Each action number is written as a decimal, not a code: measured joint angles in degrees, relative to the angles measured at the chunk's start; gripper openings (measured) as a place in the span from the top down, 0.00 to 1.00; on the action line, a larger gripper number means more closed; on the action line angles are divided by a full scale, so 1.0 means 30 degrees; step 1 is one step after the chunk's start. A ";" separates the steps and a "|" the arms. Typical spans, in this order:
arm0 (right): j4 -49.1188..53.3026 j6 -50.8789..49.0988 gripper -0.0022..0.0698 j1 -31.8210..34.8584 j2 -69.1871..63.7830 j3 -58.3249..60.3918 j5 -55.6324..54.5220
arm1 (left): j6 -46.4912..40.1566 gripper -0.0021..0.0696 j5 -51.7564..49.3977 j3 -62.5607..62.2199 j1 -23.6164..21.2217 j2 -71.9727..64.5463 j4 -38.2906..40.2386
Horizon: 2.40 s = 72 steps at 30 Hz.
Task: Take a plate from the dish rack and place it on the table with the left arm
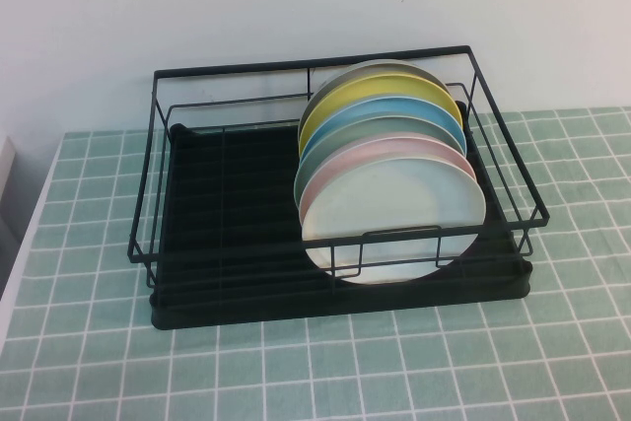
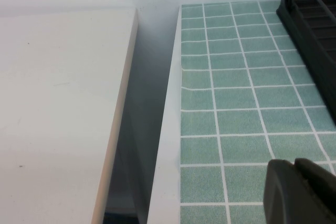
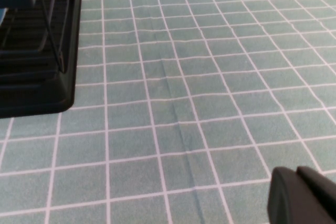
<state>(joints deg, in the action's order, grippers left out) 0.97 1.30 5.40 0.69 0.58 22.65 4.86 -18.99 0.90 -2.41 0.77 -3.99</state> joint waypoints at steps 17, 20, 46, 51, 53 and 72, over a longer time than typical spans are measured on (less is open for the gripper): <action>0.0000 0.0000 0.97 0.0000 0.0000 0.0000 0.0000 | 0.0000 0.98 0.0000 0.0000 0.0000 0.0000 0.0000; 0.0000 0.0000 0.97 0.0000 0.0000 0.0000 0.0000 | 0.0000 0.98 0.0000 0.0000 0.0000 0.0000 0.0000; 0.0000 0.0000 0.97 0.0000 0.0000 0.0000 0.0000 | 0.0215 0.98 0.4262 0.0121 0.0000 0.0000 0.1544; 0.0000 0.0000 0.97 0.0000 0.0000 0.0000 0.0000 | 0.0295 0.98 1.2363 0.0121 0.0000 0.0000 0.2496; 0.0000 0.0000 0.97 0.0000 0.0000 0.0000 0.0000 | 0.0334 0.98 1.5259 0.0121 0.0000 0.0000 0.2591; 0.0000 -0.0044 0.97 0.0000 0.0000 0.0000 0.0000 | 0.3621 0.98 2.4408 -0.1461 0.0000 0.0045 0.2879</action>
<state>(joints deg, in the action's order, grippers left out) 0.97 1.17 5.40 0.69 0.58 22.65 15.72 54.23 -3.48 -2.41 0.91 4.65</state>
